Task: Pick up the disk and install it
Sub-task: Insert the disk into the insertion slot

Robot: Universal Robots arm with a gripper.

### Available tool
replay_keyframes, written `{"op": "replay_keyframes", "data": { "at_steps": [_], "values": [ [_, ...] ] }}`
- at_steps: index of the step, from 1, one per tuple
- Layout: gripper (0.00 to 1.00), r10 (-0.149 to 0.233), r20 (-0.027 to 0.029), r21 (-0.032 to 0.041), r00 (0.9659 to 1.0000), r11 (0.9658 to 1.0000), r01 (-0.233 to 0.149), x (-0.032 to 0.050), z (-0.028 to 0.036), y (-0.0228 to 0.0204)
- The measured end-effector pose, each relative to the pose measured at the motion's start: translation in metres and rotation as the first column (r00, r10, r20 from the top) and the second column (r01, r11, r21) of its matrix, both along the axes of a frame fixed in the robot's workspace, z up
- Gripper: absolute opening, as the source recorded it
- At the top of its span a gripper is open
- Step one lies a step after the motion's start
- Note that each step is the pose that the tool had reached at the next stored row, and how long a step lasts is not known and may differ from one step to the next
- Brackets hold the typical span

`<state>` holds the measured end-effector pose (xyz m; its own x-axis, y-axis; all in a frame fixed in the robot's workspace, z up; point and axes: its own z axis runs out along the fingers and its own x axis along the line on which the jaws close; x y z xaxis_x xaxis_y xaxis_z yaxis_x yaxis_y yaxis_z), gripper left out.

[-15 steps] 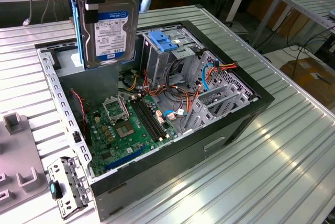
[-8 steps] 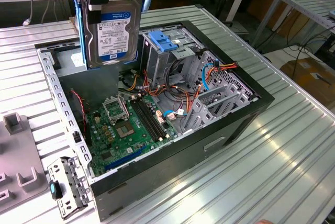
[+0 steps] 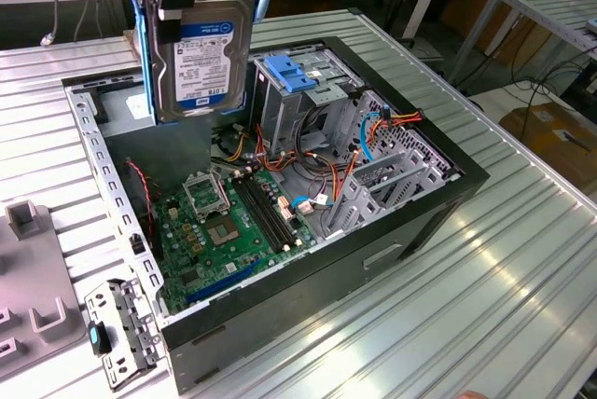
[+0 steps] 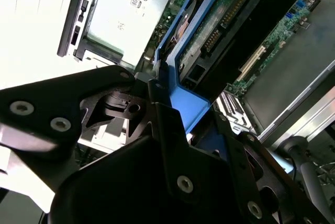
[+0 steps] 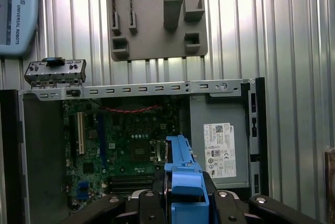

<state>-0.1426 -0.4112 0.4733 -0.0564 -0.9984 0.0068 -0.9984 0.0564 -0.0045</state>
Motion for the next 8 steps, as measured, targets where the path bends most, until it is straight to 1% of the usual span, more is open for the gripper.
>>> {"op": "replay_keyframes", "data": {
  "at_steps": [4,6,8],
  "values": [
    [0.37,0.000,-0.0001,0.0000,1.0000,1.0000,0.000,0.0000,0.0000,-0.0044],
    [0.37,0.000,-0.0001,-0.0001,1.0000,1.0000,0.000,0.0000,-0.0001,-0.0086],
    [0.37,0.000,-0.0001,-0.0004,1.0000,1.0000,0.000,0.0001,-0.0004,-0.0217]
  ]
}}
